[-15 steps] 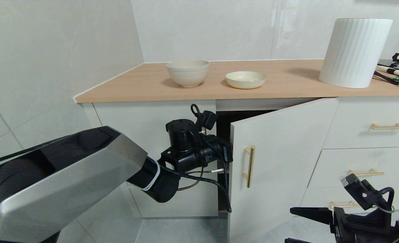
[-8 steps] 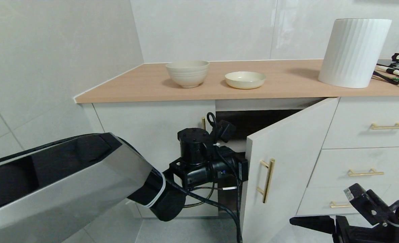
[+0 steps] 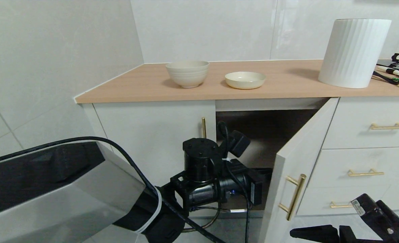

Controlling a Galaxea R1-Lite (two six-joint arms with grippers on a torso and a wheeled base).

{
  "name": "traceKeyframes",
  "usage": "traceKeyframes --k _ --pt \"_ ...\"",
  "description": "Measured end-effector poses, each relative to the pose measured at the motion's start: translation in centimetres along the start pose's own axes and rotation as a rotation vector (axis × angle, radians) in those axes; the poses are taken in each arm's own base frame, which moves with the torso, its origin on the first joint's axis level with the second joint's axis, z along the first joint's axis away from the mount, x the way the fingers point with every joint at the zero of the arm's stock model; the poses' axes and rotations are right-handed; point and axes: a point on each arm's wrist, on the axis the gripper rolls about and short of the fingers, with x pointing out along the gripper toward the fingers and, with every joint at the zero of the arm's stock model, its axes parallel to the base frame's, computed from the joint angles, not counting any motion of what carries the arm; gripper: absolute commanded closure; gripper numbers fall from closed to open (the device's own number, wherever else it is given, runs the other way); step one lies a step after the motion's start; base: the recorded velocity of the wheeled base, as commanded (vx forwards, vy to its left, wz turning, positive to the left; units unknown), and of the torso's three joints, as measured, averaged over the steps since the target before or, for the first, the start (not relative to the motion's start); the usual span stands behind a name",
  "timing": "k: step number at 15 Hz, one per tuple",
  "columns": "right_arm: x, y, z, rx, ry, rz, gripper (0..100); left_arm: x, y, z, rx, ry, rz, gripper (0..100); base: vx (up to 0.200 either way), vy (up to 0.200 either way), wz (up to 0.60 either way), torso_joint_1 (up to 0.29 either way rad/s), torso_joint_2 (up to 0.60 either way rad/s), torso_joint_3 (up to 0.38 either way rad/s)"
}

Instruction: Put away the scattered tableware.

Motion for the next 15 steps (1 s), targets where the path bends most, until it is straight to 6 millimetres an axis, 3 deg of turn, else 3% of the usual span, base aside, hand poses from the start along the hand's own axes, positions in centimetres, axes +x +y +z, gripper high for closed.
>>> traceKeyframes --k 15 --pt "-0.1 1.3 -0.2 -0.012 0.024 0.062 0 2.1 -5.9 -1.3 0.018 0.042 -0.147 100 0.000 0.000 0.00 0.000 0.00 0.000"
